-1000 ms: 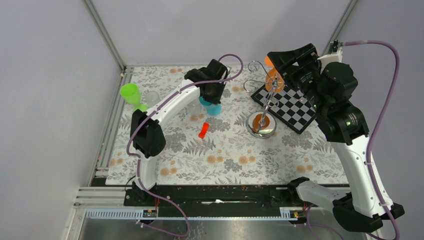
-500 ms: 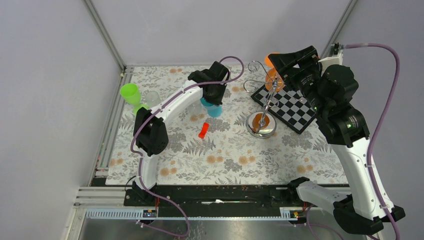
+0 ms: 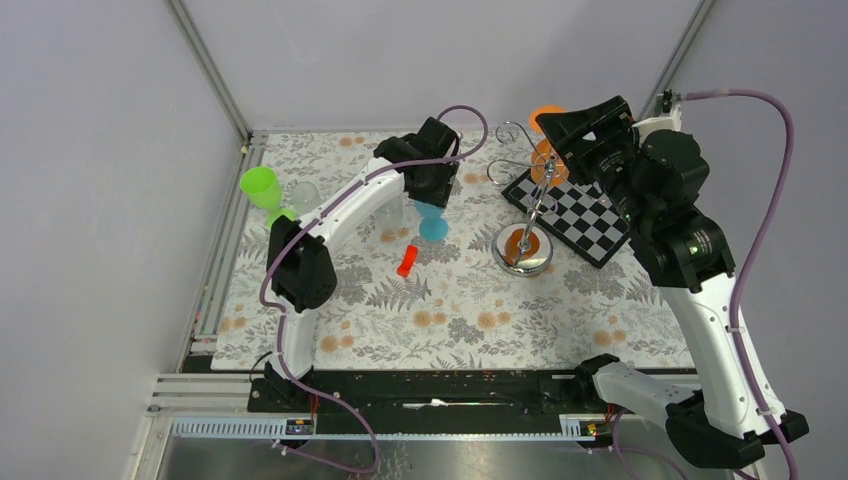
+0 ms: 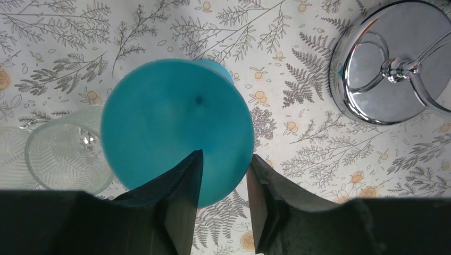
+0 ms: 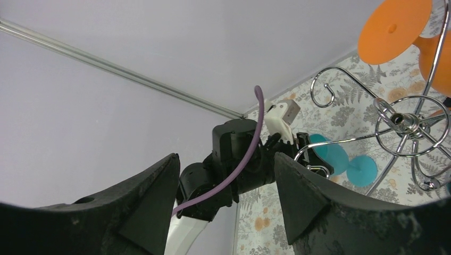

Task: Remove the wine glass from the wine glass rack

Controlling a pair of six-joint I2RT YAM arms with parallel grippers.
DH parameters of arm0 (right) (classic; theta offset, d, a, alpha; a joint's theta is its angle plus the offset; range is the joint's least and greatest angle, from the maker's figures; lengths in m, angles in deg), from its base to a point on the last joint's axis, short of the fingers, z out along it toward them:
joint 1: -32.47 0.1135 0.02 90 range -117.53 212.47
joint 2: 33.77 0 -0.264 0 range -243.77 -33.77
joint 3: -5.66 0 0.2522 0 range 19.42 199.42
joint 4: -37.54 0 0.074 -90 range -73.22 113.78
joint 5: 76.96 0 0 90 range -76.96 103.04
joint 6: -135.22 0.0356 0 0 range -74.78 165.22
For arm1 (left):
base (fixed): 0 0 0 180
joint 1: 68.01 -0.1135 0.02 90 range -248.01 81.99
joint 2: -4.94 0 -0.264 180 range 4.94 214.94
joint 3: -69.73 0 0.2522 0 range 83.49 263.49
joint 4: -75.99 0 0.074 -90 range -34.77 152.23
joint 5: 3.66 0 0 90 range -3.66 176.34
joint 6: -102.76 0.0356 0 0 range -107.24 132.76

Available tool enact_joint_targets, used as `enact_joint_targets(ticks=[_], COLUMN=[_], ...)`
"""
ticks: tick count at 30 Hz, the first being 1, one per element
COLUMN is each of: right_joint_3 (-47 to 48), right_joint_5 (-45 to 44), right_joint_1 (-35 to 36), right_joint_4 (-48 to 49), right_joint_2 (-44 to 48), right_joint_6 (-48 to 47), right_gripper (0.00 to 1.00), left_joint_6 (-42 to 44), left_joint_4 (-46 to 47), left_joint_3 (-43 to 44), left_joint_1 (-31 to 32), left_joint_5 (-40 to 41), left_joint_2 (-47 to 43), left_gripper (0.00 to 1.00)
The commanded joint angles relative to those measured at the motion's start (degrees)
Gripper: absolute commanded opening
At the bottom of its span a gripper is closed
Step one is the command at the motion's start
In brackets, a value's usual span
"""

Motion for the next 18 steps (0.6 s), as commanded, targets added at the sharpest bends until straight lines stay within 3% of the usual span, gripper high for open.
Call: enact_joint_targets(ticks=[1, 13, 18], right_joint_3=[2.19, 3.18, 8.22], right_joint_5=[-0.24, 4.13, 4.47], right_joint_1=[-0.78, -4.8, -9.14], right_joint_4=[-1.74, -2.11, -6.64], right_joint_2=[-1.25, -3.34, -6.64], right_joint_6=[-0.87, -1.11, -5.19], right_gripper=[0.72, 0.72, 0.7], left_joint_6=[-0.89, -2.94, -3.79], left_joint_4=[0.05, -1.13, -0.97], left_joint_3=[3.97, 7.12, 6.69], left_joint_1=[-0.37, -2.87, -4.95], left_joint_5=[1.44, -6.31, -10.65], left_joint_2=[-4.52, -10.8, -14.64], left_gripper=[0.41, 0.48, 0.48])
